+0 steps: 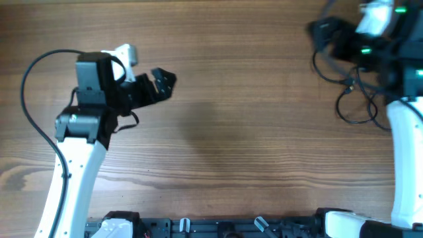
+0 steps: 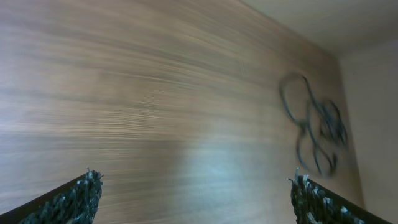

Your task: Untangle cables

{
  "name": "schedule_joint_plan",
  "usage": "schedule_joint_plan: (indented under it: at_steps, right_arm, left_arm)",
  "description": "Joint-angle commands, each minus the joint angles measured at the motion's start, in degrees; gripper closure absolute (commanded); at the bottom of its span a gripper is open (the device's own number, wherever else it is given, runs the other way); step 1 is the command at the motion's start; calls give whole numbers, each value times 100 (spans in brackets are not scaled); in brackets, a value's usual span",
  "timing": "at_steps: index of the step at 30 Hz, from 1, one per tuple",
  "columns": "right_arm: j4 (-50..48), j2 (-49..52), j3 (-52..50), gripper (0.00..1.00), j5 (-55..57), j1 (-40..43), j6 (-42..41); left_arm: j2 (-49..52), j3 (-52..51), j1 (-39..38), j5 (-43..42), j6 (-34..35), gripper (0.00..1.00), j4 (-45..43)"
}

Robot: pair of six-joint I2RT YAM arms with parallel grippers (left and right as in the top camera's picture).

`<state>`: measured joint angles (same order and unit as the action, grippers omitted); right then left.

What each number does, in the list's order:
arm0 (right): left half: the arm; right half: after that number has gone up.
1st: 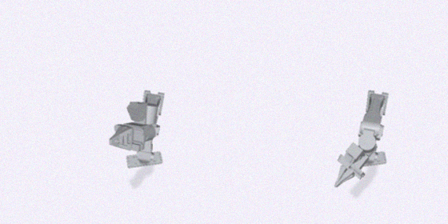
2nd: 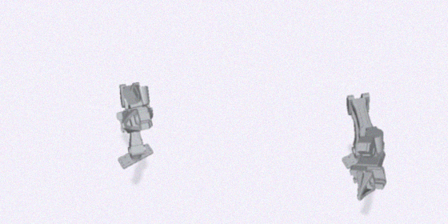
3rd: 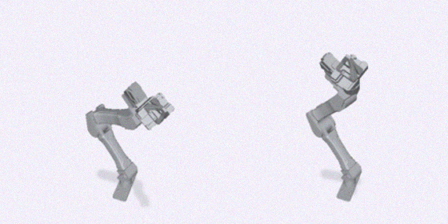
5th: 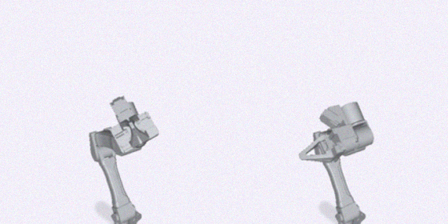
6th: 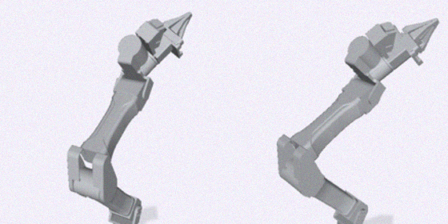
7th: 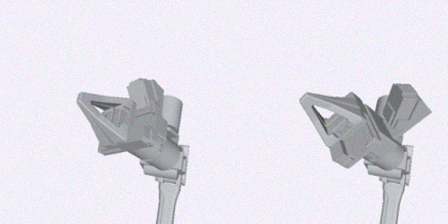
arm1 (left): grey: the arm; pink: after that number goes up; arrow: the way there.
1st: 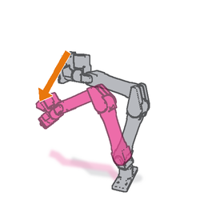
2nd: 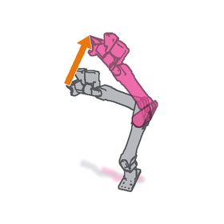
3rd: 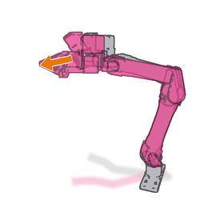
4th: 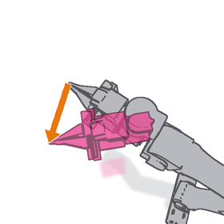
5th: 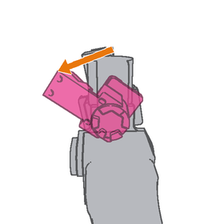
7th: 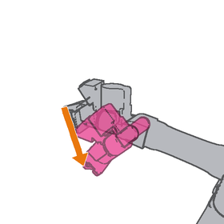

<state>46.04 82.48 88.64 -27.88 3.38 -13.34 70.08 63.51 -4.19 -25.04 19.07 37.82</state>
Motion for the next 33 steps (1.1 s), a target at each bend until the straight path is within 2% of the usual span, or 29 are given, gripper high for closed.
schedule_joint_plan:
  at_steps: [1, 3, 6, 33]
  right_arm:
    - [691, -98, 83, 0, 1600, -1176, 754]
    - [1178, -94, 81, 0, 2371, -1786, 737]
    - [1587, -94, 81, 0, 2747, -2293, 730]
    - [1738, -50, 70, 0, 2745, -2286, 573]
  left_arm:
    - [-90, 33, -407, -85, -798, 0, -13]
    - [-87, 33, -507, -55, -988, 0, -13]
    - [-85, 31, -507, 354, -986, 0, 28]
    - [-85, 31, -507, 411, -986, 0, 210]
